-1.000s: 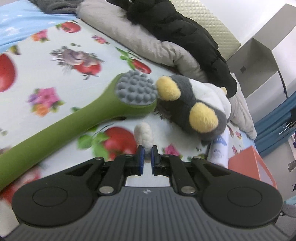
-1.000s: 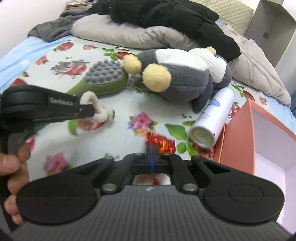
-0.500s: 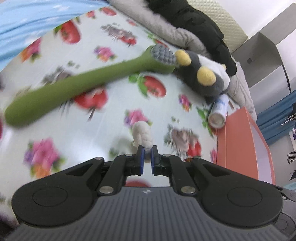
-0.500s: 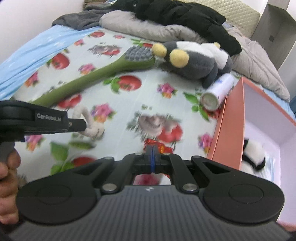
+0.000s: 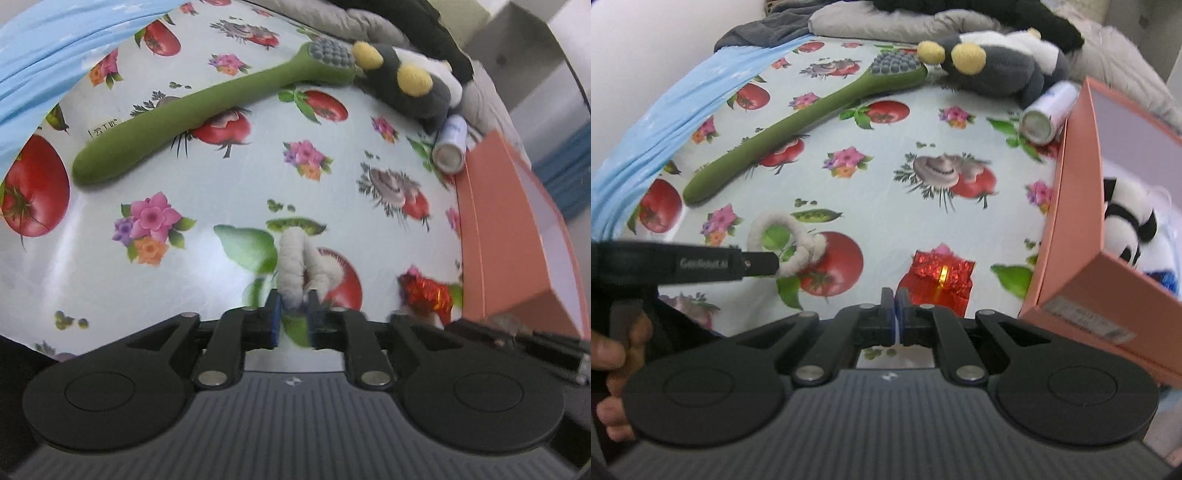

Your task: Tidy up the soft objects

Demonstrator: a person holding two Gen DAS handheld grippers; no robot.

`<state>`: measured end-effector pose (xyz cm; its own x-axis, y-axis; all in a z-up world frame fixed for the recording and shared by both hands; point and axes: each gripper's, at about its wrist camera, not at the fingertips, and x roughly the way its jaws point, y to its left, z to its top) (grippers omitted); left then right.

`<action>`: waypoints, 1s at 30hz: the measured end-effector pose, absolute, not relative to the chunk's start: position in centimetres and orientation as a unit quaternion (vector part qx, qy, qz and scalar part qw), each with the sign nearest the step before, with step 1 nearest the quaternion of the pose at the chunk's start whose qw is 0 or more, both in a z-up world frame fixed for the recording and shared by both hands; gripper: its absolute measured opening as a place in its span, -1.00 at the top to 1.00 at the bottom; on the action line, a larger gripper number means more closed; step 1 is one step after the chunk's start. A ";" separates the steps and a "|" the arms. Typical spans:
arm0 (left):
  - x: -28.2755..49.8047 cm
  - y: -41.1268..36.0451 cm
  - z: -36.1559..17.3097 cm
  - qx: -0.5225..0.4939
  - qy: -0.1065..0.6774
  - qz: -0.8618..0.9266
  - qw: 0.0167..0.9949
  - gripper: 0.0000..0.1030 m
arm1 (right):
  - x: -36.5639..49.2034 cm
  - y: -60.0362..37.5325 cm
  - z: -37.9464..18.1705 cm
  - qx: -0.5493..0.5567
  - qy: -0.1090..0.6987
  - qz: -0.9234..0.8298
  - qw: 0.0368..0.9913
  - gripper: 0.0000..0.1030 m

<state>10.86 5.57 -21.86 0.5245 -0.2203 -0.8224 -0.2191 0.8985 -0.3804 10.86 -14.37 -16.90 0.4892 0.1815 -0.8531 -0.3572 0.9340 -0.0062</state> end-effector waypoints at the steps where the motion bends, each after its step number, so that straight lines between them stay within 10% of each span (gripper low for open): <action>1: 10.7 5.6 -21.8 -0.218 0.489 -0.001 0.844 0.22 | 10.9 -14.5 -16.9 -0.085 0.483 0.157 0.857 0.86; 6: 10.3 5.8 -21.2 -0.167 0.489 -0.002 0.856 -0.23 | 11.4 -15.3 -16.6 -0.058 0.483 0.145 0.861 0.06; 30: 14.5 0.4 -24.1 0.130 0.466 -0.103 0.869 -0.43 | 16.4 -16.7 -21.2 -0.041 0.510 0.095 0.854 -0.36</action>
<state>14.46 0.40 -24.10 0.5448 -0.0588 -0.8365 0.3004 0.9450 0.1293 16.41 -16.74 -21.19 0.4612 0.1204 -0.8791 -0.2038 0.9786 0.0271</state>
